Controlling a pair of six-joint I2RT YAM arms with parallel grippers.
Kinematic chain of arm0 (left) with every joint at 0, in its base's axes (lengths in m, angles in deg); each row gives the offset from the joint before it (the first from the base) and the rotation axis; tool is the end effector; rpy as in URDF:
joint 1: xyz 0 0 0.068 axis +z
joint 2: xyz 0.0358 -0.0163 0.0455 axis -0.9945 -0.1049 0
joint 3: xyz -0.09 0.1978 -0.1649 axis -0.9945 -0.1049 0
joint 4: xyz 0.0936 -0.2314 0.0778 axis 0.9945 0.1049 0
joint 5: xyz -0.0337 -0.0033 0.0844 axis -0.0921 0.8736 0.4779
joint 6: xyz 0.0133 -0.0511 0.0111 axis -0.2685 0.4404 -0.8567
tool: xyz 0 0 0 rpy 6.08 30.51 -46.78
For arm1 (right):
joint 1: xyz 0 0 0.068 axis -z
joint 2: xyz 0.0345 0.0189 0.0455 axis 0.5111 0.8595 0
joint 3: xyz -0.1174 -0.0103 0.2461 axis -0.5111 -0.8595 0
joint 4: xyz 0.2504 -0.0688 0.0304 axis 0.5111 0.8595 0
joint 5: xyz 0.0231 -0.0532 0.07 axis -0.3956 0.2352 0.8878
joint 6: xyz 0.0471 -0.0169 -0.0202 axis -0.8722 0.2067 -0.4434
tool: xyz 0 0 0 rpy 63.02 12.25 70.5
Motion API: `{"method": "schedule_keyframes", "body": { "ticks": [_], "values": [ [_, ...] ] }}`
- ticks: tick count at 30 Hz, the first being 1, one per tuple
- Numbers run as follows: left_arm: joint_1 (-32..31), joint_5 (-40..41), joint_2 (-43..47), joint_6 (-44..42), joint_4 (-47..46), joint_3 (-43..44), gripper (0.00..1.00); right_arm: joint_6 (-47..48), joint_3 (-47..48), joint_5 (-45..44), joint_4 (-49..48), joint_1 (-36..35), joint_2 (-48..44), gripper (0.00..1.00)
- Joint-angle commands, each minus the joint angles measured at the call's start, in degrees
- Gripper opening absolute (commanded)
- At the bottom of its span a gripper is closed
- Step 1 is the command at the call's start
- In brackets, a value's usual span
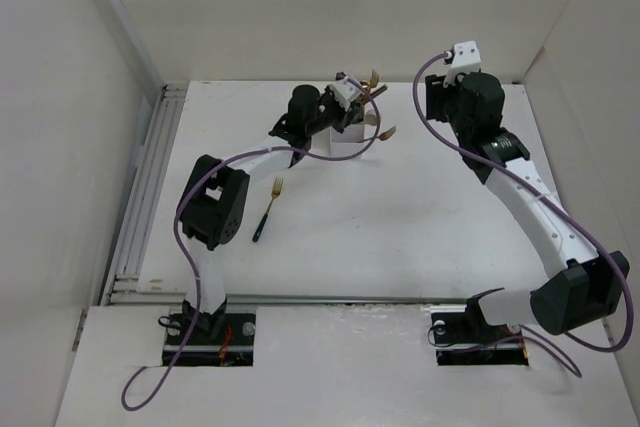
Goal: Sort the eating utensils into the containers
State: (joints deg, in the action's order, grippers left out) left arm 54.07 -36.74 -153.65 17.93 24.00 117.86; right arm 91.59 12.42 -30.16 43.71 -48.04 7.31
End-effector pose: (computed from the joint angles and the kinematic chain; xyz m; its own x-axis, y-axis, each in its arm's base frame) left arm 0.4073 -0.2509 0.2786 0.2245 0.1321 -0.9655 0.7763 0.5746 0.2592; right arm 0.2982 0.0834 0.4012 -0.1772 -0.1852 -0.9666 -0.0749 0.9818 -0.1744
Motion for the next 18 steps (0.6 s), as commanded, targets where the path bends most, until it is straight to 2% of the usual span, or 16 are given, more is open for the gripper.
{"method": "schedule_keyframes", "body": {
  "ticks": [1, 6, 15, 16, 18],
  "values": [
    [-0.76, -0.19, 1.19, -1.30, -3.59, -1.24, 0.00, 1.67, -0.08, -0.95, -1.92, 0.51, 0.12, 0.62],
    [-0.76, 4.21, -1.98, 0.55, -3.59, -0.71, 0.00, 2.20, 0.54, -0.95, -1.92, 0.51, 0.66, 0.62],
    [-0.76, 6.76, -3.12, -1.02, -3.59, -1.85, 0.00, 2.20, -0.52, -0.95, -1.92, 0.51, 0.04, 0.62],
    [-0.76, 6.76, -3.65, -1.03, -3.59, -1.85, 0.08, 2.20, -0.52, -0.95, -1.92, 0.51, 0.04, 0.62],
    [-0.76, 6.76, -3.65, -1.03, -3.59, -2.38, 0.17, 2.20, -0.52, -0.95, -1.92, 0.51, 0.04, 0.62]
  ]
}}
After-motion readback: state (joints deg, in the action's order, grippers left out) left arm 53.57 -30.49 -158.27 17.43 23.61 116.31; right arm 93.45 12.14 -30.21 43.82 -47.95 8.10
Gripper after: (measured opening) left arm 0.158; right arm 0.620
